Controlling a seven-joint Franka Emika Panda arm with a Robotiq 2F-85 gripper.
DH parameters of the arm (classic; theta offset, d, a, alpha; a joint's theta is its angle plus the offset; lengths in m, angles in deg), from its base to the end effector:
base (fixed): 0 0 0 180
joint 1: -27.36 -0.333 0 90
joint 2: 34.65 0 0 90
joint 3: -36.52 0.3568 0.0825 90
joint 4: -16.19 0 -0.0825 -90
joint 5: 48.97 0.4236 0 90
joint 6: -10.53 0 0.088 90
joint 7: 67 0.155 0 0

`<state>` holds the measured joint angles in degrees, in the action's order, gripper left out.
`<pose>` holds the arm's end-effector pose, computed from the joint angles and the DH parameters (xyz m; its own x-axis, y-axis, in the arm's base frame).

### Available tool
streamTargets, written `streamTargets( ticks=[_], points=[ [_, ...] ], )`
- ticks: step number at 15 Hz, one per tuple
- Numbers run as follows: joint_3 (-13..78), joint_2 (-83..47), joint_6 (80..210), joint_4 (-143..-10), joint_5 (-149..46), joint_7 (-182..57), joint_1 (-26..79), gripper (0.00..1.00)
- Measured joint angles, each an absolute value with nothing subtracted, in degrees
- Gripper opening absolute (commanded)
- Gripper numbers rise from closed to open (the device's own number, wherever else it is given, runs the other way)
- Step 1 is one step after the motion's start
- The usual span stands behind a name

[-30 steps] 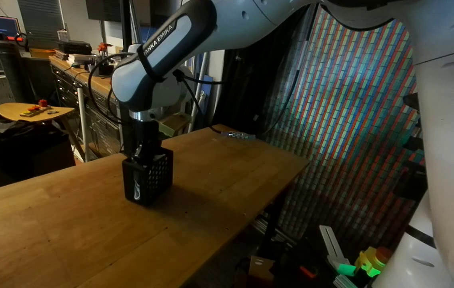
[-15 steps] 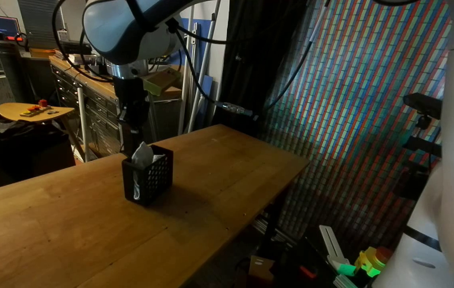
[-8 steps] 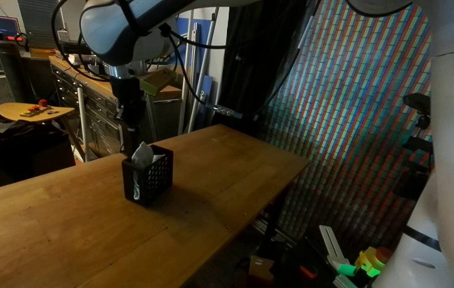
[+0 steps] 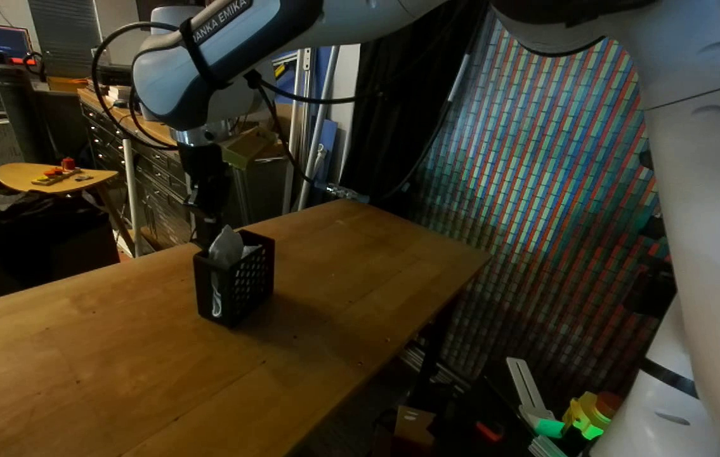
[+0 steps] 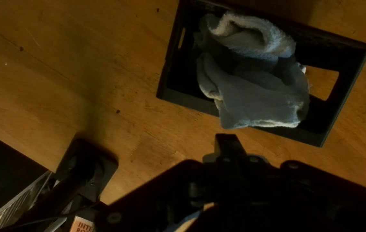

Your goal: Put the towel deep inside the black object

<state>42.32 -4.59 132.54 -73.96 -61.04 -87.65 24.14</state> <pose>0.7461 0.0914 0.3089 0.8190 0.5735 -0.0191 0.5706 -0.8104 0.1330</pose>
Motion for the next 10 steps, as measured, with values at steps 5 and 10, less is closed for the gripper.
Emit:
streamTargets(
  ticks=[5,10],
  points=[
    [42.24,-4.32,132.56,-74.65,-60.88,-87.65,25.15,0.01],
    [42.21,-4.78,133.01,-75.87,-60.80,-87.61,25.58,0.01]
  ],
)
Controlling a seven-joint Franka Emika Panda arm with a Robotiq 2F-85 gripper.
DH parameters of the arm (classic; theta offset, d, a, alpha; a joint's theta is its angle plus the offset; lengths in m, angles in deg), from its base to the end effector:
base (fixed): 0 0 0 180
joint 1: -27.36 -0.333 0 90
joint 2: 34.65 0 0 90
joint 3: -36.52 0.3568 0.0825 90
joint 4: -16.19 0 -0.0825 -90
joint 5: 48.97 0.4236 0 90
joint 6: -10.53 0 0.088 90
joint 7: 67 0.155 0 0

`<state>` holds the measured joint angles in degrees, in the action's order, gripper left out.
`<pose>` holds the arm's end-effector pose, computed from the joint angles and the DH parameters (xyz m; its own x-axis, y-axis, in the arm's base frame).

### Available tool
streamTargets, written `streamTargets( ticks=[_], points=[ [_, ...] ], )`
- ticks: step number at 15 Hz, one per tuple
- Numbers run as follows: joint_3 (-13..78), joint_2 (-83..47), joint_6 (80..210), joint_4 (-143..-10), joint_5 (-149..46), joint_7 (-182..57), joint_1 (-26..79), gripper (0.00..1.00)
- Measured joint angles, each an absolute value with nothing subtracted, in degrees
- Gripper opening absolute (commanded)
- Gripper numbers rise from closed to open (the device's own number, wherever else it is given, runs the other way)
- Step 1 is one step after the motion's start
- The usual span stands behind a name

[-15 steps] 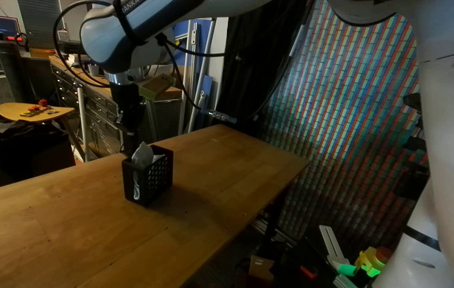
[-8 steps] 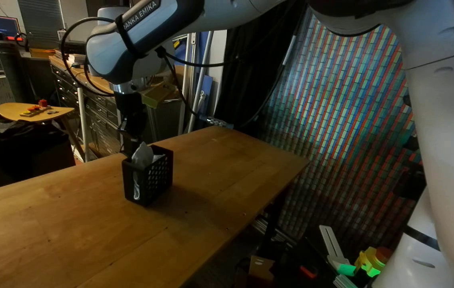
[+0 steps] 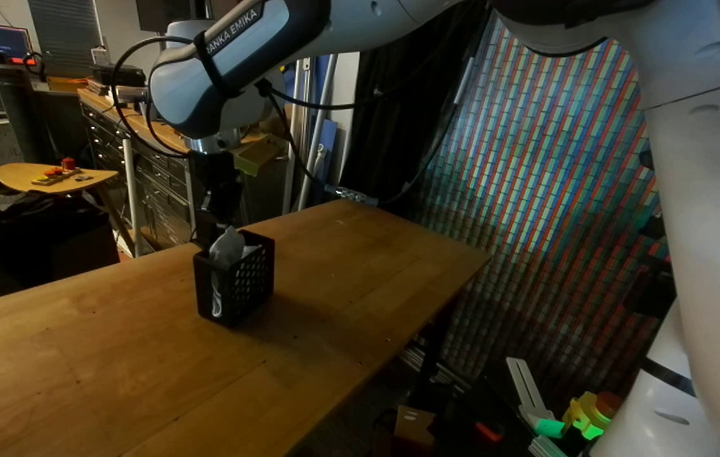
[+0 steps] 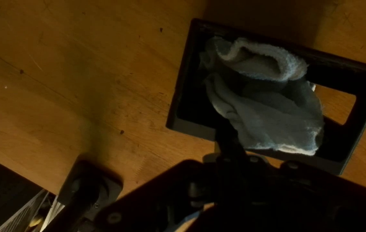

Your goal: Put the towel deep inside the black object

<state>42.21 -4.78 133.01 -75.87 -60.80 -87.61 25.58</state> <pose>0.7396 0.0717 0.2954 0.8335 0.5513 -0.0372 0.5514 -0.8255 0.1203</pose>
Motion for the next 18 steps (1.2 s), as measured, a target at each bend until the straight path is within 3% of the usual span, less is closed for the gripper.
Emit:
streamTargets(
  ticks=[18],
  points=[
    [42.27,-10.92,134.98,-86.06,-60.77,-86.04,25.38,0.01]
  ],
)
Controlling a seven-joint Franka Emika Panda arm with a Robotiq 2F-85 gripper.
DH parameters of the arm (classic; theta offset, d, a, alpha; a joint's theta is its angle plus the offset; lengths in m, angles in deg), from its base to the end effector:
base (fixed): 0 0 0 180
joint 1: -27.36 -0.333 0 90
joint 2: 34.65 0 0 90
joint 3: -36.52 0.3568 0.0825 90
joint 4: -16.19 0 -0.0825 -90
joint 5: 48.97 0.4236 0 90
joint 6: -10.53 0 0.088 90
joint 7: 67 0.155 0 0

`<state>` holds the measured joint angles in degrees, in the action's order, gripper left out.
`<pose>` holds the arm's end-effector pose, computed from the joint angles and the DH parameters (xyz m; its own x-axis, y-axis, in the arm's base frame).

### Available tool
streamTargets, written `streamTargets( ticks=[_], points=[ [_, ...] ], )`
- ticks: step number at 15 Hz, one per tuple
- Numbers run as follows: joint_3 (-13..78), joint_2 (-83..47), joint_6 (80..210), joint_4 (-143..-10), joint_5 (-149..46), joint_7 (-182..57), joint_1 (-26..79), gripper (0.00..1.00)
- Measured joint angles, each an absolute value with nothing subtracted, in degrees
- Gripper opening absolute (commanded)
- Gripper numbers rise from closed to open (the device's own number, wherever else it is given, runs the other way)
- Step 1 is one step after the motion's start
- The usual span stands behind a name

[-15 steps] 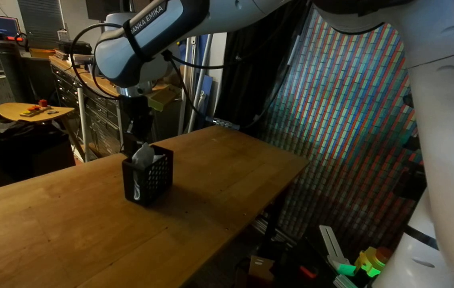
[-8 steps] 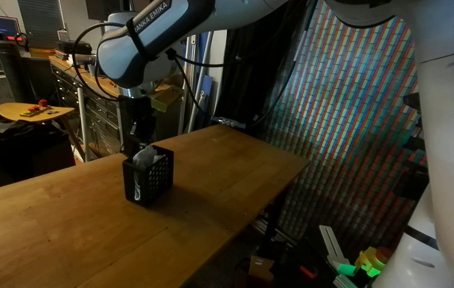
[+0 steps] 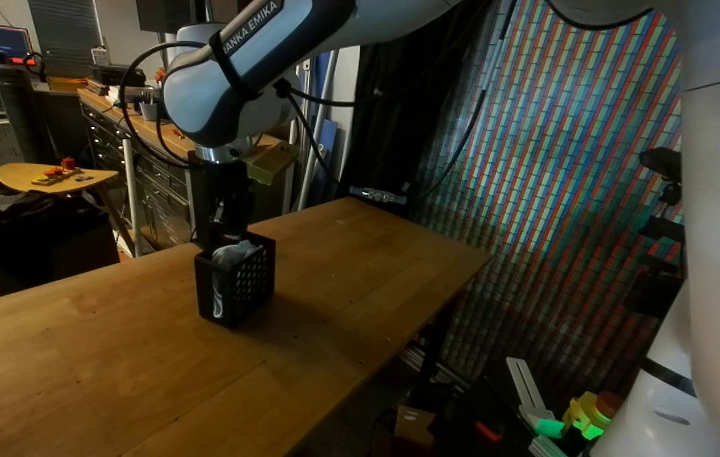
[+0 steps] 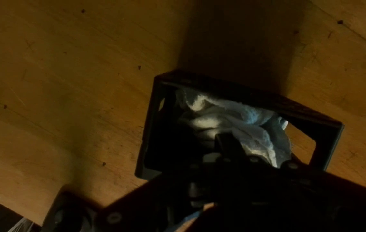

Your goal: Put the towel deep inside the black object

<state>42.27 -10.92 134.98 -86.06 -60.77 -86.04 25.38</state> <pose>0.6915 0.0736 0.2890 0.8376 0.5418 -0.0693 0.5462 -0.8304 0.1095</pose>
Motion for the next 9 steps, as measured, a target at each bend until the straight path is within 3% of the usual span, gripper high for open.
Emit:
streamTargets(
  ticks=[9],
  points=[
    [42.30,-9.25,139.43,-89.26,-57.55,-86.18,25.65,0.01]
  ],
)
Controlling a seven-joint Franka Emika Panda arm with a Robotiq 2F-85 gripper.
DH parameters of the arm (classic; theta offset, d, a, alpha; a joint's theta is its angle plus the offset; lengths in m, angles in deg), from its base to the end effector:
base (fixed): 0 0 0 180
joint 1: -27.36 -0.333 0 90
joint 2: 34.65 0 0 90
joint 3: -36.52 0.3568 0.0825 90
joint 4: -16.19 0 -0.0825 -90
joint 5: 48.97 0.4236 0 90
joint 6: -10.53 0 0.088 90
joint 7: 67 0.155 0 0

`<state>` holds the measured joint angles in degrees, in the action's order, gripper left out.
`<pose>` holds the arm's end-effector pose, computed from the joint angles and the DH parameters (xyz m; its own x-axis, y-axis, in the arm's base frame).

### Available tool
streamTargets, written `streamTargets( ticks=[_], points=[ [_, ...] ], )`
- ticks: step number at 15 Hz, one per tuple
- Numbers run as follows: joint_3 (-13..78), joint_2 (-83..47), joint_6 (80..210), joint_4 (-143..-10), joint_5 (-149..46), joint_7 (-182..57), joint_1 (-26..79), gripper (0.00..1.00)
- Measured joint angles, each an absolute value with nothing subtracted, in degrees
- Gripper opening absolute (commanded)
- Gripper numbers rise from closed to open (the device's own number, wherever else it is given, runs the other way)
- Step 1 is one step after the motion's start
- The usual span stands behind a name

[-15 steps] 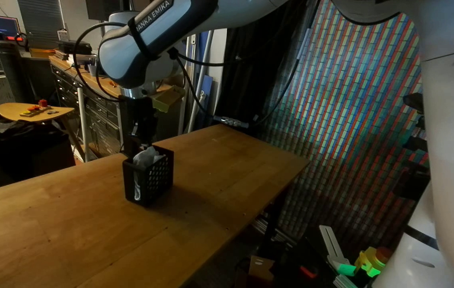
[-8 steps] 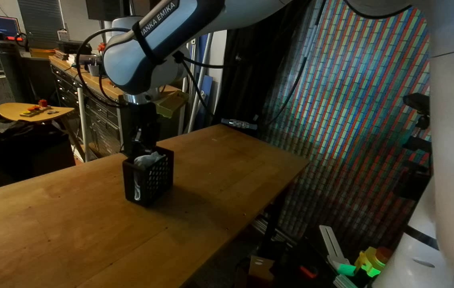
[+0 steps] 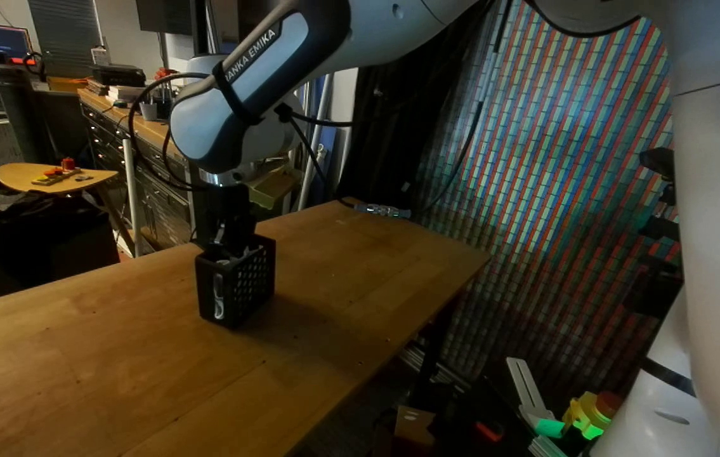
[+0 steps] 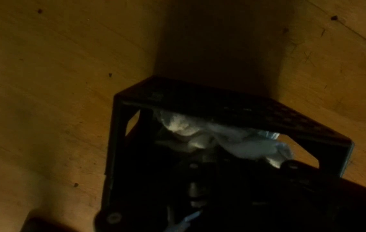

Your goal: Put the towel deep inside the black object

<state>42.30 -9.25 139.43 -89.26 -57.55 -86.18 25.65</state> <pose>0.6810 0.0767 0.2489 0.8508 0.5226 -0.0545 0.5252 -0.8492 0.0554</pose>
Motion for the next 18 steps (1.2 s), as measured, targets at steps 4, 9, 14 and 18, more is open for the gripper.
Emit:
streamTargets(
  ticks=[4,9,14,18],
  points=[
    [42.36,-6.95,141.67,-89.50,-54.91,-87.15,26.60,0.01],
    [43.19,-5.05,143.60,-89.35,-51.38,-89.84,28.39,0.01],
    [44.05,-4.69,143.70,-89.34,-48.39,-91.98,29.57,0.01],
    [44.12,-4.73,143.61,-89.36,-48.18,-92.26,29.67,0.01]
  ],
)
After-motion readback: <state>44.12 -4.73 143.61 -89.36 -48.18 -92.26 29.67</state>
